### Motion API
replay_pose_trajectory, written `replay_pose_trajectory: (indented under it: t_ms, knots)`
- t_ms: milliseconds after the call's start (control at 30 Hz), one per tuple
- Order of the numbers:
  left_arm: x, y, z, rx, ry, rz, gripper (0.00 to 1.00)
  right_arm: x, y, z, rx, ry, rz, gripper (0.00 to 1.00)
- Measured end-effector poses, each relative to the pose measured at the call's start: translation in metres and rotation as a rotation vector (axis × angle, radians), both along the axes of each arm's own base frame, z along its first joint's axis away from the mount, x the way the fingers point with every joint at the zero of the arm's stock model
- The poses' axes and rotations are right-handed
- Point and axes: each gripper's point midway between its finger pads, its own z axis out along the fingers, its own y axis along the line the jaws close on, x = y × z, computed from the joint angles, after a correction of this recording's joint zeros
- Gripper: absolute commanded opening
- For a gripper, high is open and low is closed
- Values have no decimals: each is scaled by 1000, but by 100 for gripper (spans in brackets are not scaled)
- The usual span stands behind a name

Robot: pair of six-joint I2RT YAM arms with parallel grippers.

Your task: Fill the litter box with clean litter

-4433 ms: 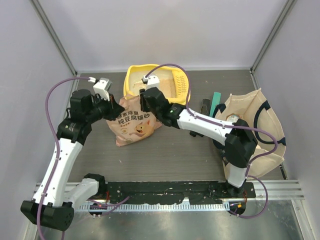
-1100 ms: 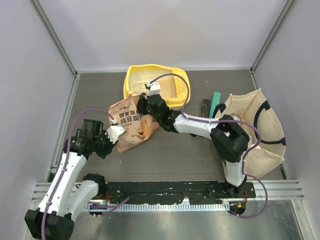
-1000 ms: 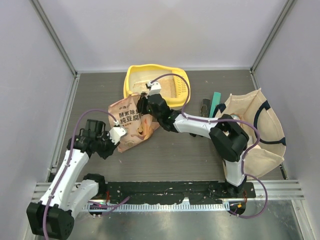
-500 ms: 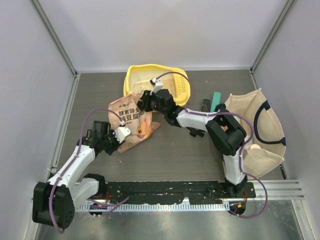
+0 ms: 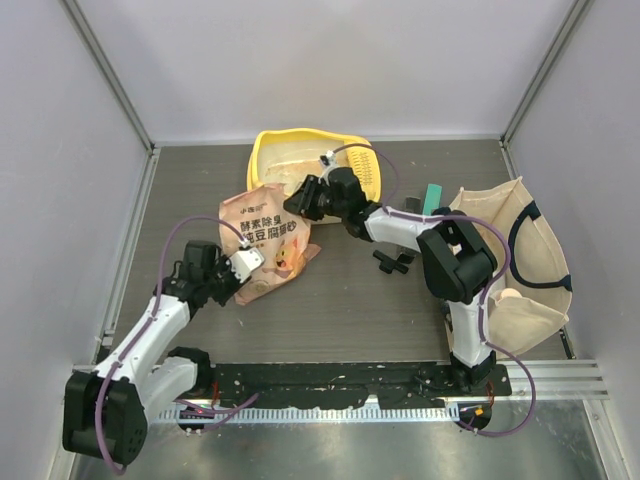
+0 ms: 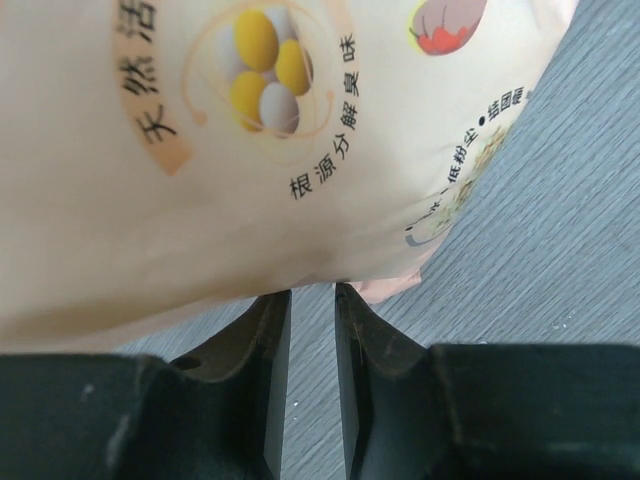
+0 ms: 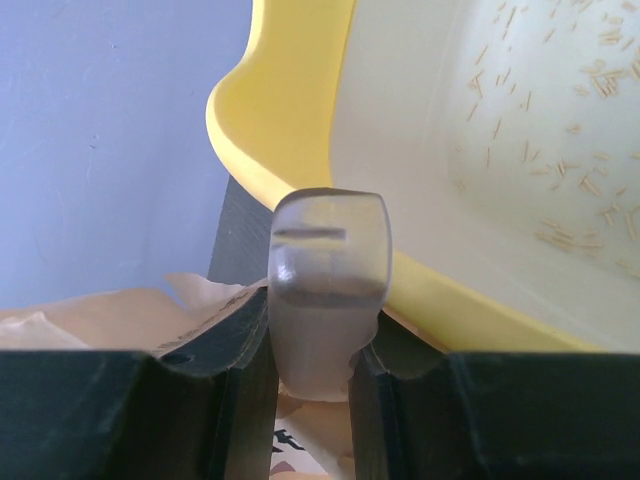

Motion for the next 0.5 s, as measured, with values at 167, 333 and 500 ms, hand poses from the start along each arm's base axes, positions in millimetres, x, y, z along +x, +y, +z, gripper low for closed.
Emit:
replay_pose_trajectory:
  t_ms: [167, 333, 500]
  knots:
    - [1, 0, 11, -7, -47, -4, 27, 10, -9, 6, 53, 131, -64, 1]
    - [-5, 1, 19, -8, -58, -5, 27, 14, -12, 15, 98, 296, -152, 1]
    - [-7, 2, 32, -4, -69, -3, 28, 16, -21, 17, 98, 362, -216, 1]
